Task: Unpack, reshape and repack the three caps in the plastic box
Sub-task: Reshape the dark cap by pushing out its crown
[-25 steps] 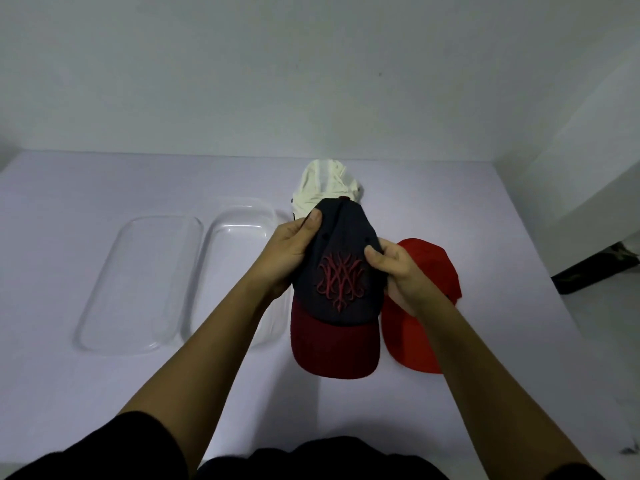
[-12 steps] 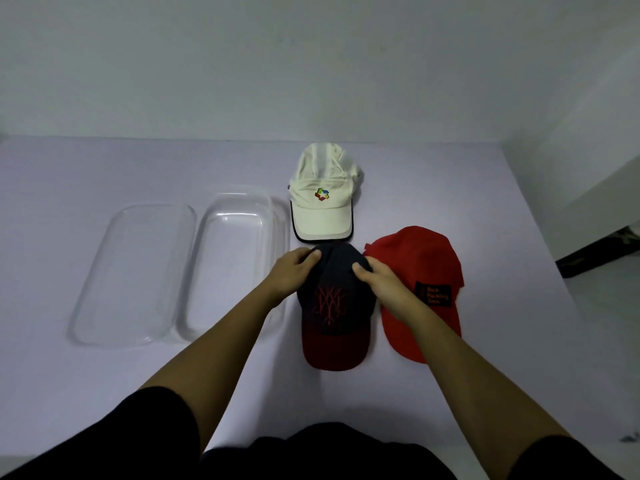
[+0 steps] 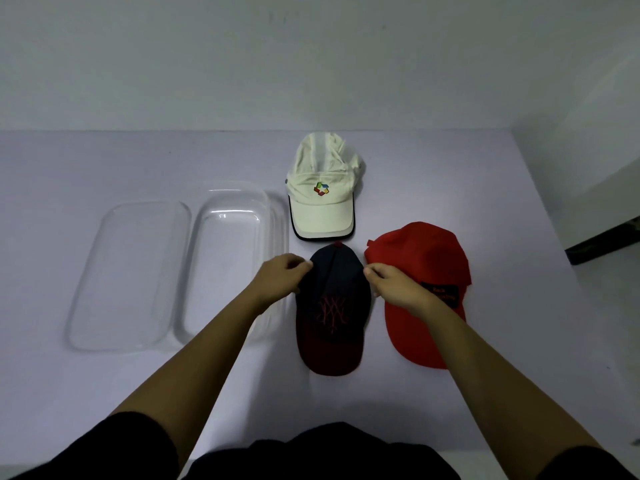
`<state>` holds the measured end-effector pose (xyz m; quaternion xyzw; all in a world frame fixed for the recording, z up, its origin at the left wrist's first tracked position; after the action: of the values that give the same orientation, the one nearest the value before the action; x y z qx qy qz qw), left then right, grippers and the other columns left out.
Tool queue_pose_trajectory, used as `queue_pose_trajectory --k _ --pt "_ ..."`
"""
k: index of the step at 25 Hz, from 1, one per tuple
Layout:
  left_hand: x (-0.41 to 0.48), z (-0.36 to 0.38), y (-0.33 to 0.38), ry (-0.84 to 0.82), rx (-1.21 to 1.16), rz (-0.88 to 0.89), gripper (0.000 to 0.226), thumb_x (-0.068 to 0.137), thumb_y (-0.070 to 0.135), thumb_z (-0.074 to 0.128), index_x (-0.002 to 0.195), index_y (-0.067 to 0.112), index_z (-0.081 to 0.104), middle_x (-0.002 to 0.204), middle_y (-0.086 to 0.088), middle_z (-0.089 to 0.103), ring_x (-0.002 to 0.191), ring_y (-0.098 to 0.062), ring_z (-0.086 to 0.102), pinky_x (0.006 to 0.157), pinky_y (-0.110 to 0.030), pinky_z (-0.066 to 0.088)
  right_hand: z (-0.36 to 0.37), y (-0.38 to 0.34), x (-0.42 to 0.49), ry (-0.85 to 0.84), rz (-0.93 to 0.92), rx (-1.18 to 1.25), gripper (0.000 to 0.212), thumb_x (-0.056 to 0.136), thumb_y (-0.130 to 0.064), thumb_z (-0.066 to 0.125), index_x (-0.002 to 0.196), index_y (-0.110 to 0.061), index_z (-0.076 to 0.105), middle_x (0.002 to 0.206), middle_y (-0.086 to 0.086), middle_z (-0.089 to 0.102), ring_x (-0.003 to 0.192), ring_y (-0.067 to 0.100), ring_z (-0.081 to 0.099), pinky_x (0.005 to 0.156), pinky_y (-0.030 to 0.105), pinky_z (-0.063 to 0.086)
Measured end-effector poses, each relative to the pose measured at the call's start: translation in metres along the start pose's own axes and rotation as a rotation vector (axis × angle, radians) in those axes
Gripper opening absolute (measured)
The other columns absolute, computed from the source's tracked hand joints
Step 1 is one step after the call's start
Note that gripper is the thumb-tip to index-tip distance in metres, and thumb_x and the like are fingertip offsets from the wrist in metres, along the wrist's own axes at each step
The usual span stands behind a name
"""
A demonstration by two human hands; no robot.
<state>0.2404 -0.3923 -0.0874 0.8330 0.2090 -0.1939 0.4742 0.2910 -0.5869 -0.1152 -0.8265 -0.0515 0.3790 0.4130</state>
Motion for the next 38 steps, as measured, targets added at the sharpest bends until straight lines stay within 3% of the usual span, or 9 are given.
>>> queue_pose_trajectory --k 4,8,11,17,22,28,32,34,38 --pt "0.001 0.019 -0.013 -0.122 -0.338 -0.138 0.024 0.099 0.028 0.043 0.083 0.013 0.054 0.066 -0.005 0.051 0.051 -0.010 0.046 0.050 -0.020 0.035 0.010 0.002 0.004 -0.045 0.075 0.198 0.024 0.096 -0.033 0.048 0.089 -0.011 0.054 0.067 -0.004 0.046 0.055 0.006 0.040 0.051 0.020 0.034" --pt "0.003 0.000 -0.009 -0.012 0.038 -0.124 0.032 0.096 0.033 0.045 0.079 0.010 0.058 0.057 -0.004 0.056 0.049 -0.012 0.048 0.052 -0.022 0.038 -0.008 -0.009 0.009 0.023 -0.006 -0.019 0.031 0.090 -0.036 0.059 0.077 -0.009 0.055 0.062 -0.004 0.043 0.057 0.007 0.039 0.056 0.022 0.033" --pt "0.005 -0.008 -0.004 0.049 0.096 -0.121 0.037 0.095 0.036 0.045 0.083 0.005 0.062 0.062 -0.005 0.061 0.056 -0.013 0.054 0.059 -0.024 0.043 -0.016 -0.015 0.011 0.058 -0.019 -0.157 0.038 0.088 -0.039 0.060 0.067 -0.008 0.051 0.056 -0.003 0.037 0.055 0.009 0.036 0.056 0.026 0.031" --pt "0.011 -0.006 -0.006 0.051 0.023 -0.144 0.020 0.095 0.009 0.039 0.079 0.007 0.050 0.071 -0.006 0.052 0.059 -0.015 0.050 0.050 -0.021 0.037 -0.005 0.000 0.005 -0.009 0.213 0.364 0.036 0.101 -0.026 0.038 0.070 -0.011 0.049 0.063 0.000 0.038 0.057 0.007 0.039 0.049 0.015 0.047" --pt "0.016 -0.011 -0.008 0.117 0.232 -0.150 0.035 0.093 0.002 0.038 0.059 0.012 0.039 0.067 -0.007 0.050 0.065 -0.022 0.054 0.062 -0.029 0.044 -0.018 -0.004 0.008 0.051 0.126 -0.039 0.039 0.099 -0.027 0.042 0.063 -0.011 0.041 0.062 0.000 0.040 0.057 0.010 0.049 0.074 0.032 0.053" --pt "0.023 -0.017 -0.005 0.138 0.227 -0.152 0.038 0.095 0.007 0.038 0.058 0.016 0.037 0.061 -0.002 0.045 0.053 -0.014 0.045 0.053 -0.023 0.042 -0.017 -0.011 0.012 0.094 0.078 -0.156 0.040 0.099 -0.029 0.043 0.063 -0.013 0.039 0.063 0.000 0.043 0.058 0.012 0.054 0.070 0.034 0.050" --pt "0.024 -0.016 -0.003 0.137 0.217 -0.122 0.036 0.097 0.013 0.038 0.062 0.014 0.043 0.061 -0.002 0.048 0.066 -0.023 0.055 0.062 -0.031 0.046 -0.019 -0.010 0.015 0.053 0.101 -0.306 0.025 0.097 -0.021 0.048 0.074 -0.012 0.046 0.070 -0.001 0.045 0.073 0.017 0.054 0.062 0.024 0.043" --pt "0.023 -0.011 -0.005 0.063 0.150 -0.122 0.026 0.096 0.013 0.039 0.076 0.006 0.053 0.068 -0.005 0.055 0.064 -0.020 0.057 0.058 -0.026 0.045 -0.010 -0.006 0.013 -0.035 0.105 -0.168 0.010 0.099 -0.013 0.041 0.093 -0.010 0.048 0.078 0.002 0.049 0.071 0.014 0.053 0.061 0.021 0.049" --pt "0.018 -0.008 -0.006 -0.073 0.177 -0.100 0.025 0.086 -0.002 0.048 0.106 -0.001 0.062 0.097 -0.014 0.064 0.087 -0.026 0.064 0.073 -0.030 0.051 -0.004 -0.006 0.009 -0.127 0.025 -0.238 0.030 0.086 0.012 0.042 0.101 -0.013 0.048 0.085 0.002 0.053 0.076 0.014 0.052 0.073 0.032 0.050"
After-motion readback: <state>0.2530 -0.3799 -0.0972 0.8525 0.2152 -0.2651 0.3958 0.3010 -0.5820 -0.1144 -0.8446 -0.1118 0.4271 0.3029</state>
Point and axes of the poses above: each hand's wrist, its own x-axis towards the middle knuckle, its own z-axis out of the palm, y = z × x, the point moved 9 cm from there along x, towards the middle knuckle
